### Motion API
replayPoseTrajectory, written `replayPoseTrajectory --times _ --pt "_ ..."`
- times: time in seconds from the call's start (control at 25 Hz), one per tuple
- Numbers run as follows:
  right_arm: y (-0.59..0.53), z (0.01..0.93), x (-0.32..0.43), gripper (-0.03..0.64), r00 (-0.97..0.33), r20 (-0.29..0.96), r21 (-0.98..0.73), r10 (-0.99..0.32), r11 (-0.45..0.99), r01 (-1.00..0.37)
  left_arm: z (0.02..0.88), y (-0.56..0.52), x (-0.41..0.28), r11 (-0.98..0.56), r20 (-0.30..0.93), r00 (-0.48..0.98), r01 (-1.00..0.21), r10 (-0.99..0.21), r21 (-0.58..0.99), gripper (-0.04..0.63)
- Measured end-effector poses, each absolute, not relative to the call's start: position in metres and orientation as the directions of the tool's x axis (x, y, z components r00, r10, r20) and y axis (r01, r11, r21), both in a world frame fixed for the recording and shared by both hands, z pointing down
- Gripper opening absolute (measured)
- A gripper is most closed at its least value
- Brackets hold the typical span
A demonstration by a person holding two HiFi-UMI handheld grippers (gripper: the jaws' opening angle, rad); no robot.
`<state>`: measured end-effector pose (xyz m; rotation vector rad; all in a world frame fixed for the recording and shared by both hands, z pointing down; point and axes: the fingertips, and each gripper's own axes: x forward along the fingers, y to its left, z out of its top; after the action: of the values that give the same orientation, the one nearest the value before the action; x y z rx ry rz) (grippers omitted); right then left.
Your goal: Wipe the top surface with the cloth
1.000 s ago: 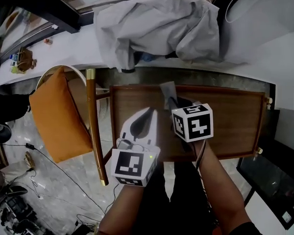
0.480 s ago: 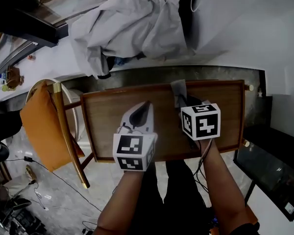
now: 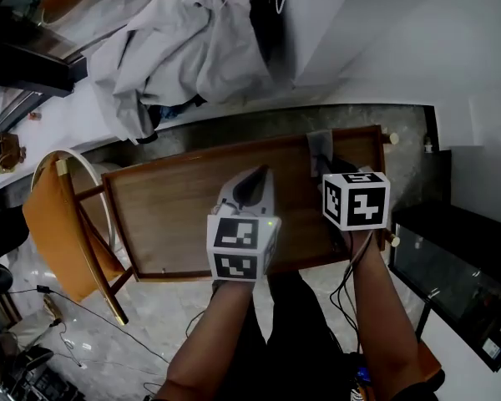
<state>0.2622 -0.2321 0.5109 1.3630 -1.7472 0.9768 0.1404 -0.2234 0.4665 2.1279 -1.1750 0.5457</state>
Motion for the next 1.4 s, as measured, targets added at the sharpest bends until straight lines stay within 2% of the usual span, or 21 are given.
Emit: replayPoseTrajectory --times 0.56,0.72,0.84,0.92,1.08,1.2,1.4 --pt "-0.24 0.5 0.349 0.037 -0.048 0.9 -0.027 -0.434 0.055 -0.998 0.468 -0.227 0.236 -0.441 0.601 0.585 -0.809 -0.545 0.389 0.011" --pt "-0.241 0.498 0.364 0.037 0.008 0.904 0.028 -0.428 0.042 -0.999 0.468 -0.231 0.246 -0.433 0.598 0.59 -0.807 -0.543 0.402 0.011" --pt "-0.241 0.486 0.36 0.037 -0.004 0.879 0.03 -0.478 0.064 -0.997 0.464 -0.232 0.229 -0.401 0.594 0.564 -0.825 -0.573 0.397 0.011" --pt "-0.242 0.469 0.337 0.037 -0.061 0.841 0.002 -0.537 0.116 -0.993 0.456 -0.23 0.204 -0.368 0.588 0.531 -0.847 -0.61 0.383 0.011" --pt "-0.233 0.442 0.235 0.037 -0.282 0.758 -0.132 -0.588 0.285 -0.949 0.44 -0.214 0.121 -0.263 0.585 0.427 -0.9 -0.69 0.347 0.011" --pt "-0.22 0.439 0.144 0.037 -0.41 0.715 -0.215 -0.566 0.38 -0.9 0.427 -0.197 0.046 -0.181 0.588 0.345 -0.93 -0.732 0.321 0.011" --pt "-0.193 0.452 0.005 0.037 -0.544 0.679 -0.302 -0.493 0.489 -0.819 0.41 -0.168 -0.066 -0.076 0.598 0.22 -0.963 -0.771 0.257 0.011"
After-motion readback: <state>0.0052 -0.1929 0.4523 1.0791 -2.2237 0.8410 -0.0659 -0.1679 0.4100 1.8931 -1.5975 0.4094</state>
